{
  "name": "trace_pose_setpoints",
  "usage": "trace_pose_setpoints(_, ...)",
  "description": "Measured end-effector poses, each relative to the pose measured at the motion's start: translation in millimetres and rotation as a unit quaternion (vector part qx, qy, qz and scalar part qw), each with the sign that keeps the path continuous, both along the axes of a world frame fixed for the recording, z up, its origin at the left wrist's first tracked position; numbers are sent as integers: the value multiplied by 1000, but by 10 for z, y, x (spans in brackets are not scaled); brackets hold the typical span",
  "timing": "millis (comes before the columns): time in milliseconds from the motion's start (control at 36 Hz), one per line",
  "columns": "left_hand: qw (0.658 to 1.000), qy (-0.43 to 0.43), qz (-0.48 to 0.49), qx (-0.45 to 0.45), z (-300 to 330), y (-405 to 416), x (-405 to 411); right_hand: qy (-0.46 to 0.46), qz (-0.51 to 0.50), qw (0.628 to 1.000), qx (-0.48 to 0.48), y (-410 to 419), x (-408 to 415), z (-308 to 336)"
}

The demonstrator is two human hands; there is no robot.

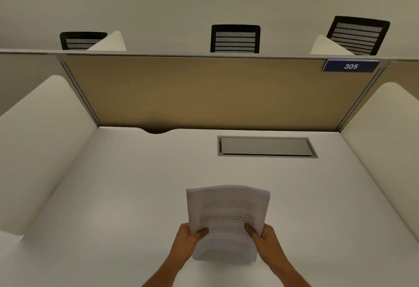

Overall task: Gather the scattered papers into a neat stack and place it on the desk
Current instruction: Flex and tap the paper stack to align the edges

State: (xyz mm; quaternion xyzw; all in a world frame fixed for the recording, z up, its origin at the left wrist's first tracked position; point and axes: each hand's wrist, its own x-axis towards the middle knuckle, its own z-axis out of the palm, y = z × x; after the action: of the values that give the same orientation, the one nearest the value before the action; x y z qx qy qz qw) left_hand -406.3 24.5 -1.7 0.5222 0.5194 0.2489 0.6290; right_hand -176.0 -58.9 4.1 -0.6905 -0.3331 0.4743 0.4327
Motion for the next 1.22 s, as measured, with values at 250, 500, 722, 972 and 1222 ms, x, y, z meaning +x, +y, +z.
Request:
trace_pose_setpoints(250, 989, -22, 66, 129, 300, 548, -110, -167, 133, 977, -21, 283, 313, 446)
trace_pose_setpoints(500, 929, 106, -257, 246, 982, 795, 54, -396, 326, 856, -64, 559, 122, 887)
trace_pose_setpoints(722, 974, 40, -118, 190, 807, 632, 7, -423, 336, 840, -53, 564, 187, 874)
trace_pose_setpoints(972, 994, 23, 15, 108, 485, 454, -317, -302, 315, 896, -80, 260, 710, 638)
trace_pose_setpoints(1222, 995, 21, 36, 88, 272, 382, -495, -76, 95, 992, 25, -19, 532, 346)
